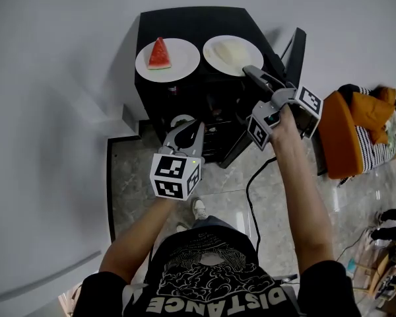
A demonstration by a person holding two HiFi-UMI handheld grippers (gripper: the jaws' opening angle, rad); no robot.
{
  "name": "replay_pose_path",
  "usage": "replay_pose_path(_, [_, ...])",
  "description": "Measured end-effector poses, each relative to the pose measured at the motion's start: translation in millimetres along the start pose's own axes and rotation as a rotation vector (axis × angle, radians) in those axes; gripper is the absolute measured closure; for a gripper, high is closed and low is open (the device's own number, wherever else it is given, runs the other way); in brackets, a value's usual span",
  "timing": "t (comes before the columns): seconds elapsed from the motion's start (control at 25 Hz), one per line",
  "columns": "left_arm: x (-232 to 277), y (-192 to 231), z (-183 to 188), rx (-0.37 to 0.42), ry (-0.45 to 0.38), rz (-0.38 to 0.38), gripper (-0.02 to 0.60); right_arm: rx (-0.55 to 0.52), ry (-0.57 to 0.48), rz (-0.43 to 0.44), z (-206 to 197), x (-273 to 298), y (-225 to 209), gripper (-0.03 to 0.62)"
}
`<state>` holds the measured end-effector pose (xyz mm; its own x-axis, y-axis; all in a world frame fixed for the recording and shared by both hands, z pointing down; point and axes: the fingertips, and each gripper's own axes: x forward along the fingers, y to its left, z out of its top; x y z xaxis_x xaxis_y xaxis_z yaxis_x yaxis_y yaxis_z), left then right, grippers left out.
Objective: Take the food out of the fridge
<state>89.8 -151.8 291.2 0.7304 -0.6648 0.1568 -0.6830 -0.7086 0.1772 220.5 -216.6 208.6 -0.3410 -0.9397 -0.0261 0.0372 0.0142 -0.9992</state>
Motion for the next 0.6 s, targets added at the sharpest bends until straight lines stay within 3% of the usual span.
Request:
replay_pose_path(0.16, [1,-1,1,-0.002,-0.007,-0.002,0.578,-0.055,-0.011,0.028,1,-16,1,0.516])
replay_pose_path(0.32, [-11,-6,2,-0.002,-0.026,-0.002,0.578,-0.182,-0.040,0.052,-12,-52,5,0.516])
replay_pose_path(0.44, [-5,-10,5,-0.001,-0.018,-0.002,0.578,-0.334,-0.052,0.024,-18,-67,2,0.519])
replay_pose_path(0.6, [-2,-19,5,-0.004,0.006,-0.010,0.578,-0.618,-0.024,-0.045,-37,-74,-8,0.547])
